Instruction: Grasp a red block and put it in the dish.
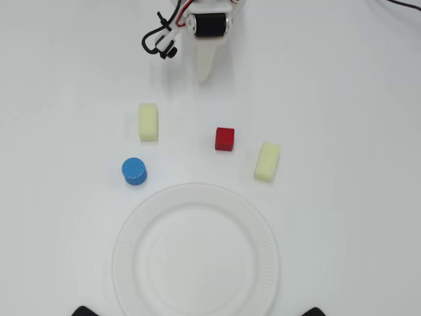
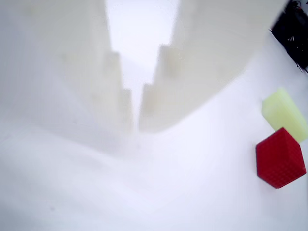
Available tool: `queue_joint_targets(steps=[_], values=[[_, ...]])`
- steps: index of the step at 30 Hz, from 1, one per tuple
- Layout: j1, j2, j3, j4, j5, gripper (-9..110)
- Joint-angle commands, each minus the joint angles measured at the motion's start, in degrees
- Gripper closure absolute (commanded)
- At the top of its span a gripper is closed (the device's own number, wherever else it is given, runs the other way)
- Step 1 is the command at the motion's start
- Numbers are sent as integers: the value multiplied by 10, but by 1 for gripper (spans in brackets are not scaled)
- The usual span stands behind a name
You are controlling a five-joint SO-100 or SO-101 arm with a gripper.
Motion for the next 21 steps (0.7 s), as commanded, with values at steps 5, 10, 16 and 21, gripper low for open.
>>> queue_joint_targets(steps=[5, 10, 16, 21], values=[[-7, 106, 47, 46, 2, 101], [-5, 101, -18, 51, -1, 101], [-34, -8, -92, 17, 8, 101], [-38, -137, -173, -21, 24, 101]])
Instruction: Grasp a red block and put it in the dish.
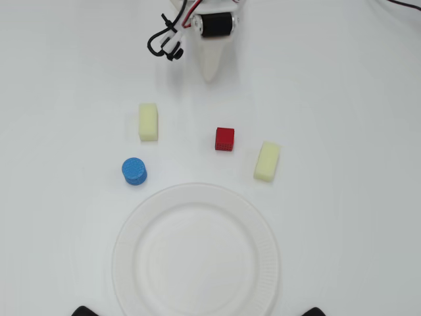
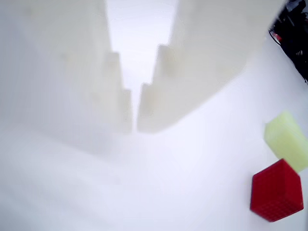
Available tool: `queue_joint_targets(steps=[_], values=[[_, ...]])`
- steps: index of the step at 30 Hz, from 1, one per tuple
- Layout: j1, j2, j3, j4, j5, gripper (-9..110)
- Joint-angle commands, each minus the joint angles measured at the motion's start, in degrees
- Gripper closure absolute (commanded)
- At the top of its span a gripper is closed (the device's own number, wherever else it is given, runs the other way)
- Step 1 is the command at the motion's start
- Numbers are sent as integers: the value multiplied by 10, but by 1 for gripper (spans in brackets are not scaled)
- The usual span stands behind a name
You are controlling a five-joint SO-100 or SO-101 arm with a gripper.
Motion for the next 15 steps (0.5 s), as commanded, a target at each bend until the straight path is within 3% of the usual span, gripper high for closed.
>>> queue_joint_targets(steps=[1, 7, 15], values=[[1, -76, -74, -18, 7, 101], [5, -250, -201, -39, 4, 99], [-11, -509, -400, -43, 11, 85]])
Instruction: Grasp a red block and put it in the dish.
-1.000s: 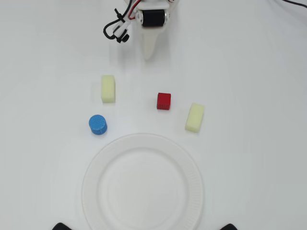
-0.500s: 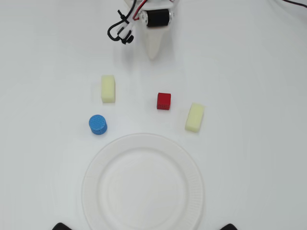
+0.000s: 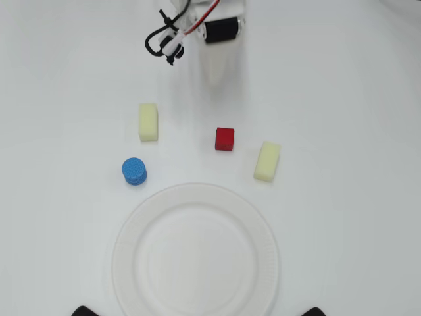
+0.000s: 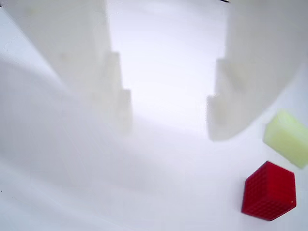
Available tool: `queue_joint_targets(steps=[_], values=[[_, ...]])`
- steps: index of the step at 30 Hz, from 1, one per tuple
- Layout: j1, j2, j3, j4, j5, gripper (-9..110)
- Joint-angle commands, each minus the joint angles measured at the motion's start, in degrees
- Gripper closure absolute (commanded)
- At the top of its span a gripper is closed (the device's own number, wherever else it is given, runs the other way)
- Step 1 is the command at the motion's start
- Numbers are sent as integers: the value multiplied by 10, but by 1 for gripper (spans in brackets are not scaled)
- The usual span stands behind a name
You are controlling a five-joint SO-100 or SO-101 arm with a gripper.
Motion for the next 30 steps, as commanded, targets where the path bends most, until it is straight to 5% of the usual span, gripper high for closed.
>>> queue_joint_targets(steps=[1, 9, 30], values=[[-18, -77, -100, -7, 13, 83], [-62, -248, -221, -11, 48, 76], [-38, -403, -222, -140, 40, 77]])
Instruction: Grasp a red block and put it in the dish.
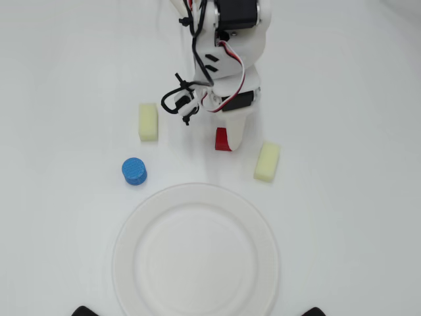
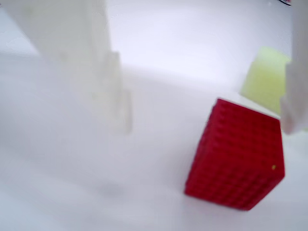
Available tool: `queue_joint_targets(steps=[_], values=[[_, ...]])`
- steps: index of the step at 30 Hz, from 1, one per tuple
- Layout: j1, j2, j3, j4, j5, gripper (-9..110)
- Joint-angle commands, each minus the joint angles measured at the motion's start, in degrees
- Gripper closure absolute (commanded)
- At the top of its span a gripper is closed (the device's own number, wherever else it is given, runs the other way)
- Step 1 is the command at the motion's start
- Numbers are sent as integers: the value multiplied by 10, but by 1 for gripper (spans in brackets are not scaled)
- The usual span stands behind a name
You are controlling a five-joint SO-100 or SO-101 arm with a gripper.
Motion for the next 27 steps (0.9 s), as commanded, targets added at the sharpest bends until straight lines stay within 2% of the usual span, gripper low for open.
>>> queue_joint_targets(steps=[1, 8, 15, 21, 27], values=[[6, -2, -27, -13, -4, 77], [9, -11, -31, -13, -17, 78], [11, -22, -33, -15, -20, 85], [25, -23, -32, -14, -18, 101], [48, 62, 0, -12, -39, 101]])
